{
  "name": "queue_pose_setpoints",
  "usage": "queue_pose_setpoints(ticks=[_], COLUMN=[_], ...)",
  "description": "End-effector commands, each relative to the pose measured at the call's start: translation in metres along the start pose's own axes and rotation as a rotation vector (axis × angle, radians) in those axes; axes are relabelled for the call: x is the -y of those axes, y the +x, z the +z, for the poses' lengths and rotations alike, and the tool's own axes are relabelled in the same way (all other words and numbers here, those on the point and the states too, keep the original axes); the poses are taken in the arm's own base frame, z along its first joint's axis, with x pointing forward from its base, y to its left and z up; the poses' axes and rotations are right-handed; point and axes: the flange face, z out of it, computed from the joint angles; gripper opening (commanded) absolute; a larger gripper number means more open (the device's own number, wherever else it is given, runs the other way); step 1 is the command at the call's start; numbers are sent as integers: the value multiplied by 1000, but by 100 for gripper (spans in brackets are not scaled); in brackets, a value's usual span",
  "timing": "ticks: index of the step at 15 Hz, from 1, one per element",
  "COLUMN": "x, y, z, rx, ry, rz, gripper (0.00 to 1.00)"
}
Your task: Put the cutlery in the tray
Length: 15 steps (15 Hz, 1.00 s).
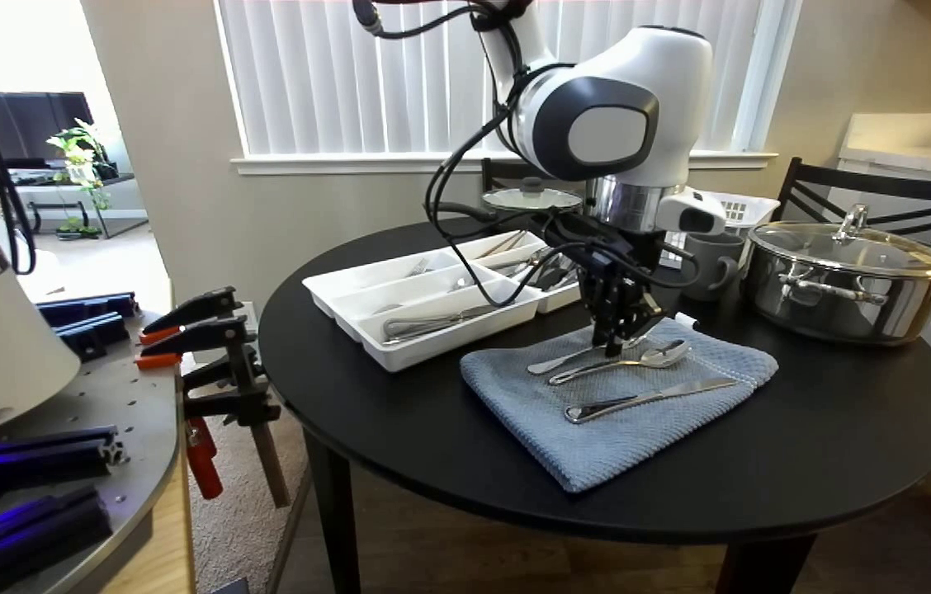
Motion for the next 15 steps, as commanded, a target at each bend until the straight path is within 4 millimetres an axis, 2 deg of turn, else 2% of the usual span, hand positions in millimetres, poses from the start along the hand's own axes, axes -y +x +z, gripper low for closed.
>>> queue_pose_setpoints(ticks=[1,5,7,9,11,15], x=[-3,-1,1,2,2,4], y=[-13,-21,-24,-27,-28,-33], z=[-10,-38,-58,-74,-79,-70], rx=[14,-30,-55,-69,-62,-34], ry=[30,44,52,60,63,60], rz=[1,4,-1,-2,2,1], gripper=[29,30,6,0,0,0])
